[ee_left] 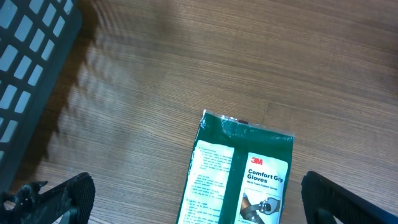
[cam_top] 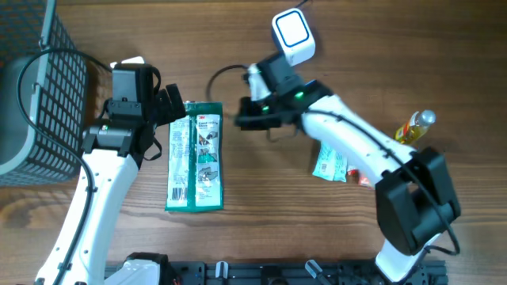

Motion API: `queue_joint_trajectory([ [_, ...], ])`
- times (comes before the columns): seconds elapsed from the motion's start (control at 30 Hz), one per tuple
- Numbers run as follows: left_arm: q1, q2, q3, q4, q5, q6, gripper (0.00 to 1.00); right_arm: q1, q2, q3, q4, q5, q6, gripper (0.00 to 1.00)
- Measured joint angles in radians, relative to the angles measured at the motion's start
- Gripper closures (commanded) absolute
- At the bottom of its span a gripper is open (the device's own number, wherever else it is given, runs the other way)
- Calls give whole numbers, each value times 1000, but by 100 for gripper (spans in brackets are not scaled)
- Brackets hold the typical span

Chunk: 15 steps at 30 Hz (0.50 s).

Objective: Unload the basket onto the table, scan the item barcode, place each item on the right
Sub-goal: 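Move the right gripper left onto the green gloves bag and grasp it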

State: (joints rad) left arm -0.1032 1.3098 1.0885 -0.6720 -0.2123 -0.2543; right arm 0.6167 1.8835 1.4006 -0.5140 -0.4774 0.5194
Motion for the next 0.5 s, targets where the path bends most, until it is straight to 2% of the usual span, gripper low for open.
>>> queue_joint_trajectory([
  [0.23,0,0,0,0,0,0,0,169,0,0,163,104,8,96],
  [0.5,0,0,0,0,0,0,0,277,2,0,191,280,87,96],
])
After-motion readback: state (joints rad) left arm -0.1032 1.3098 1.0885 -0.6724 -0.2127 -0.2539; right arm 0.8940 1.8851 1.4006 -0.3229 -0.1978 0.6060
